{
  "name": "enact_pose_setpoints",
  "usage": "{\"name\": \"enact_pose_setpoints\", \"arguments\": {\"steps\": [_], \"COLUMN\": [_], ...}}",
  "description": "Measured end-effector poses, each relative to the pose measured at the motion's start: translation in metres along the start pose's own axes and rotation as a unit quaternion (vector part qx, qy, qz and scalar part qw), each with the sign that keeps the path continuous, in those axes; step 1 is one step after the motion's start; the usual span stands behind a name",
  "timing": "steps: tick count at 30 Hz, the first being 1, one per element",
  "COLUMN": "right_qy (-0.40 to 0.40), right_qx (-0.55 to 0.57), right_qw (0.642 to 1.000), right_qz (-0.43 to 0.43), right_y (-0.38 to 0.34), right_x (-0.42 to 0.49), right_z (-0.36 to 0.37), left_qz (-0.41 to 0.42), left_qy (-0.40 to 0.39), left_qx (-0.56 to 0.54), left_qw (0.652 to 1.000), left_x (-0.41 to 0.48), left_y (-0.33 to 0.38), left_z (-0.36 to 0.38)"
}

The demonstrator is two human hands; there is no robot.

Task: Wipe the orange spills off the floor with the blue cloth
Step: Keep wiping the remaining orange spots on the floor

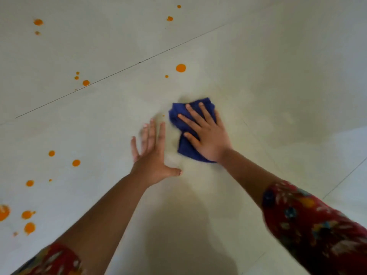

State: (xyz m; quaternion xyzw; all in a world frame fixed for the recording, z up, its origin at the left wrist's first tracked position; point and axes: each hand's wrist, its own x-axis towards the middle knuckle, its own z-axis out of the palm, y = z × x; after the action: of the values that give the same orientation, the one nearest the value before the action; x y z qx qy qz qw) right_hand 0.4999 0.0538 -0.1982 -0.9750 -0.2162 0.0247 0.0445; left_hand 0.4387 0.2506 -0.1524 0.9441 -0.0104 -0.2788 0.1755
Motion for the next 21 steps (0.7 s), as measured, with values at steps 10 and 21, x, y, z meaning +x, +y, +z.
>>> {"name": "enact_pose_setpoints", "arguments": {"steps": [10, 21], "right_qy": [0.019, 0.018], "right_qx": [0.021, 0.045], "right_qw": [0.999, 0.955], "right_qz": [0.014, 0.293], "right_y": [-0.052, 0.055], "right_x": [0.061, 0.009], "right_z": [0.004, -0.011], "left_qz": [-0.045, -0.031], "left_qy": [0.026, 0.014], "left_qx": [0.007, 0.008], "left_qw": [0.999, 0.999], "left_x": [-0.036, -0.034], "left_y": [-0.044, -0.048], "left_z": [0.017, 0.016]}}
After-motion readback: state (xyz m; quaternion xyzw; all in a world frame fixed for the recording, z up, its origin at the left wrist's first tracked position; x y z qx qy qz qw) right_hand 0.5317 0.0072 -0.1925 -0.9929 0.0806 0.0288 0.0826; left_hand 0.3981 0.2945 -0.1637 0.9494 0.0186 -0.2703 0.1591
